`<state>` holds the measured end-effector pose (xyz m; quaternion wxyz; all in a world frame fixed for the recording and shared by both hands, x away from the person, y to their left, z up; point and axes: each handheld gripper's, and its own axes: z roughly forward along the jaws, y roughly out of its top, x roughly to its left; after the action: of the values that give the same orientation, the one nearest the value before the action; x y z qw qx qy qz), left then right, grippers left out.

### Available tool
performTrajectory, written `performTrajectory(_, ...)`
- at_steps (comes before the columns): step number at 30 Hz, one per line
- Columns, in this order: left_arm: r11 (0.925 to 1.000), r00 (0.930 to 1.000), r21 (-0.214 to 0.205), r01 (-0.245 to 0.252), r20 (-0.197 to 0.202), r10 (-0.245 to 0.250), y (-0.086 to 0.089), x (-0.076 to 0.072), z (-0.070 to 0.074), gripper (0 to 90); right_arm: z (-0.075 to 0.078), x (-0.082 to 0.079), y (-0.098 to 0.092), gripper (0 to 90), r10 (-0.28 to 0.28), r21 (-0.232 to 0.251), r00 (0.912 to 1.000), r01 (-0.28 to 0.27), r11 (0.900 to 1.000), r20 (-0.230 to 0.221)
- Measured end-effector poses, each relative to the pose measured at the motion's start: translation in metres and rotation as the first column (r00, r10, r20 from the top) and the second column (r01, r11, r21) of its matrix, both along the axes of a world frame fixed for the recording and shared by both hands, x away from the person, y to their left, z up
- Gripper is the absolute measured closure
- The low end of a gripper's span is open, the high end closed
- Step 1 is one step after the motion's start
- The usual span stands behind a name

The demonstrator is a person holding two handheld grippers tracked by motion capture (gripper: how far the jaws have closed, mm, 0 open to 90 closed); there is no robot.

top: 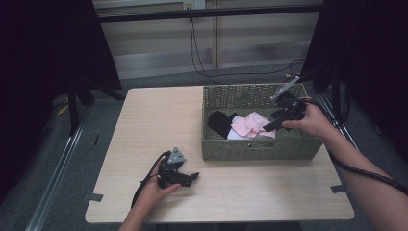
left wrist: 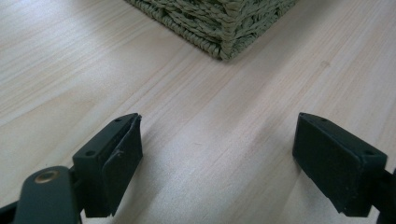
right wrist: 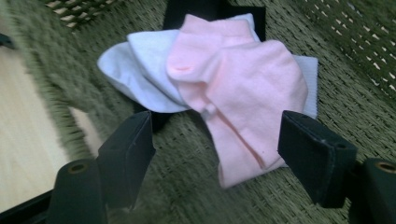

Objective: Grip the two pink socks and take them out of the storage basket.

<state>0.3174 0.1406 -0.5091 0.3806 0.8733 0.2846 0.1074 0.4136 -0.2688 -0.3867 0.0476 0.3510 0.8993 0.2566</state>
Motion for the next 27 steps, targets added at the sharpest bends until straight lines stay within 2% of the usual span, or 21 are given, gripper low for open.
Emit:
performTrajectory(8,1.0000,1.0000,0.000,0.000,0.001,0.000,0.000,0.000,0.000,15.5,-0.023,0.017,-0.001,37.9,-0.026,-0.037,0.9995,0.025,0.9990,-0.019)
performTrajectory(12,1.0000,1.0000,0.003,0.001,0.004,-0.001,0.000,0.000,0.000,15.5,-0.032,0.024,0.003,42.2,-0.046,-0.036,0.9985,0.045,0.9983,-0.029)
performTrajectory(17,1.0000,1.0000,0.004,0.001,0.005,-0.001,0.000,0.000,0.000,15.5,-0.039,0.033,0.005,49.8,-0.054,-0.045,0.9979,0.052,0.9976,-0.037)
performTrajectory(20,1.0000,1.0000,0.003,0.002,0.005,-0.002,0.000,0.000,0.000,15.5,-0.043,0.039,0.006,52.6,-0.059,-0.079,0.9976,0.056,0.9953,-0.037)
performTrajectory(25,1.0000,1.0000,0.002,0.001,0.003,-0.001,0.000,0.000,0.000,15.4,-0.047,0.045,0.004,54.8,-0.079,-0.078,0.9964,0.077,0.9940,-0.031)
performTrajectory(26,1.0000,1.0000,0.002,0.001,0.003,-0.001,0.000,0.000,0.000,15.4,-0.049,0.046,0.003,63.9,-0.085,-0.089,0.9956,0.081,0.9927,-0.040)
performTrajectory(27,1.0000,1.0000,0.002,0.002,0.002,-0.002,0.000,0.000,0.000,15.4,-0.049,0.046,0.003,63.9,-0.085,-0.089,0.9956,0.081,0.9927,-0.040)
